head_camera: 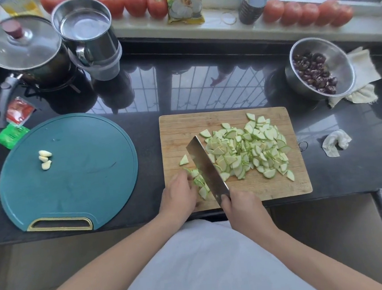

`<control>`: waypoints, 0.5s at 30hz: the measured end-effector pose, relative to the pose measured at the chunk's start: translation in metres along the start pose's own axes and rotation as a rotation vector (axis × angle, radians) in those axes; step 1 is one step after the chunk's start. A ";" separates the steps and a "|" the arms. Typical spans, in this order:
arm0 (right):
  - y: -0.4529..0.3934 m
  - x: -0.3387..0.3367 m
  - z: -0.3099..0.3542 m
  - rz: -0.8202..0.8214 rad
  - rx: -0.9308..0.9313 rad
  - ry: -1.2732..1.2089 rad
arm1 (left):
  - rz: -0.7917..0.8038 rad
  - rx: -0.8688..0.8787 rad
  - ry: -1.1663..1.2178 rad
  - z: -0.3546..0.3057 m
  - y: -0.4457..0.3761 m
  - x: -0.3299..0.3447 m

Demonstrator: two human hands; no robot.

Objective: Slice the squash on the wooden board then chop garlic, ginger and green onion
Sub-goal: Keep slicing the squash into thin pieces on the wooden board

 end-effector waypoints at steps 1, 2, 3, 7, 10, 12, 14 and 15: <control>0.001 0.000 0.000 -0.005 -0.002 0.003 | 0.011 0.032 -0.041 -0.003 -0.003 0.001; 0.002 0.000 0.000 -0.008 -0.006 0.001 | 0.021 0.051 -0.079 -0.006 -0.005 0.002; 0.002 0.000 -0.001 -0.008 -0.007 -0.011 | 0.026 0.062 -0.107 -0.007 -0.006 0.003; 0.005 -0.002 -0.008 -0.008 0.010 -0.071 | -0.045 0.101 -0.060 -0.009 -0.003 -0.002; 0.005 -0.008 -0.011 -0.038 0.006 -0.114 | -0.058 0.178 0.053 -0.024 -0.006 -0.006; 0.003 -0.012 -0.011 -0.061 -0.002 -0.108 | -0.049 0.204 0.122 -0.035 -0.014 -0.006; -0.001 -0.019 -0.014 -0.085 0.016 -0.132 | -0.039 0.195 0.163 -0.045 -0.024 -0.004; -0.003 -0.023 -0.016 -0.093 0.028 -0.159 | -0.030 0.180 0.175 -0.048 -0.029 -0.003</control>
Point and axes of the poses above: each hand's wrist, its own y-axis away from the middle knuckle, its own x-axis out of the palm, z = x × y, the point moved 6 cm from there along -y, towards the middle knuckle, and after that the axes turned 9 degrees about y, right-handed, at the moved point
